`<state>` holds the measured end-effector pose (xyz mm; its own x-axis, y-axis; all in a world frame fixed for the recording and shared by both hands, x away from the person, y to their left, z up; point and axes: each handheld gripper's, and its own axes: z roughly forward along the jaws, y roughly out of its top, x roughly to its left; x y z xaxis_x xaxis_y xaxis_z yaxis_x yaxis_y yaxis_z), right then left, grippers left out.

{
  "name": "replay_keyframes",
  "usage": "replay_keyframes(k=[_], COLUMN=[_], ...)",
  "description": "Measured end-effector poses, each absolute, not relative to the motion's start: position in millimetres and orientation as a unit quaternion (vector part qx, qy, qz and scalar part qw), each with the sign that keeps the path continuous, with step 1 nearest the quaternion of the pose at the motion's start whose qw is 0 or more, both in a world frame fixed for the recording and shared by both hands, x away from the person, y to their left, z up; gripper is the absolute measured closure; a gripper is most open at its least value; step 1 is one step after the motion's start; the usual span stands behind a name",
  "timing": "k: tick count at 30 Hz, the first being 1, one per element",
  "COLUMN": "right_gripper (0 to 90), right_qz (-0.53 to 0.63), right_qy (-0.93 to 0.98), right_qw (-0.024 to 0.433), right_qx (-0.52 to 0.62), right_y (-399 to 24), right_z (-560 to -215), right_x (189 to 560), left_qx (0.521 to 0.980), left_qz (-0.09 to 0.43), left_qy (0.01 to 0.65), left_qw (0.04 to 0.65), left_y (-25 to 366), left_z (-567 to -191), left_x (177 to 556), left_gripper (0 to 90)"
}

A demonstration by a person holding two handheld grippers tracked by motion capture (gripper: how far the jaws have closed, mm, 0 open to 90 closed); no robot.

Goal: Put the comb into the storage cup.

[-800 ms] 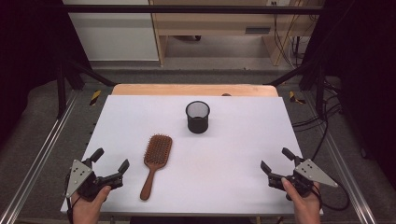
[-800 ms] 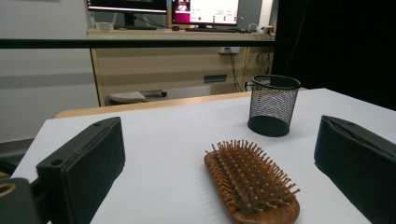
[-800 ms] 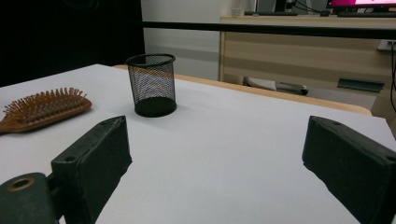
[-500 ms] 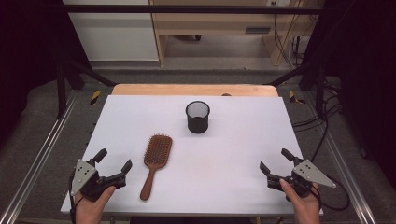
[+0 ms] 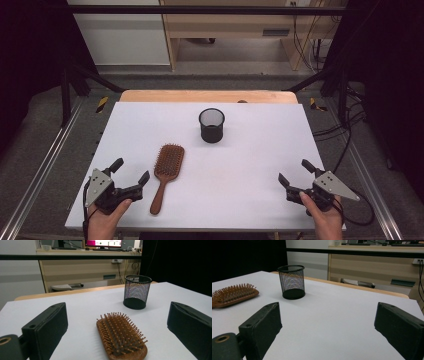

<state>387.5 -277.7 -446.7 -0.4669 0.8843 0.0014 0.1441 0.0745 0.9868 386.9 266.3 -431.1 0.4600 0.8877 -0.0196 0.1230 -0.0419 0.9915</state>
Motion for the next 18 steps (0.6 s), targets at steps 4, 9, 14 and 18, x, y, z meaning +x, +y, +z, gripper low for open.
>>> replay_keyframes(k=[4, 9, 14, 18], right_gripper=[7.0, 6.9, 6.9, 6.9], right_qz=[0.553, 0.551, 0.551, 0.549], right_qy=[0.653, 0.653, 0.649, 0.651], right_qw=[0.334, 0.328, 0.333, 0.335], right_qx=[0.395, 0.403, 0.405, 0.403], right_y=[-278, -280, -281, -280], right_z=[-447, -451, -449, -449], right_x=[388, 392, 391, 390], left_qx=[0.640, 0.661, 0.681, 0.693], left_qz=[0.325, 0.313, 0.307, 0.285], left_qy=[0.400, 0.387, 0.373, 0.366], left_qw=[0.570, 0.562, 0.551, 0.551], left_y=[260, 241, 228, 224], left_z=[-433, -433, -438, -440], left_x=[394, 407, 401, 396], left_gripper=[2.9, 3.9, 7.8, 16.4])
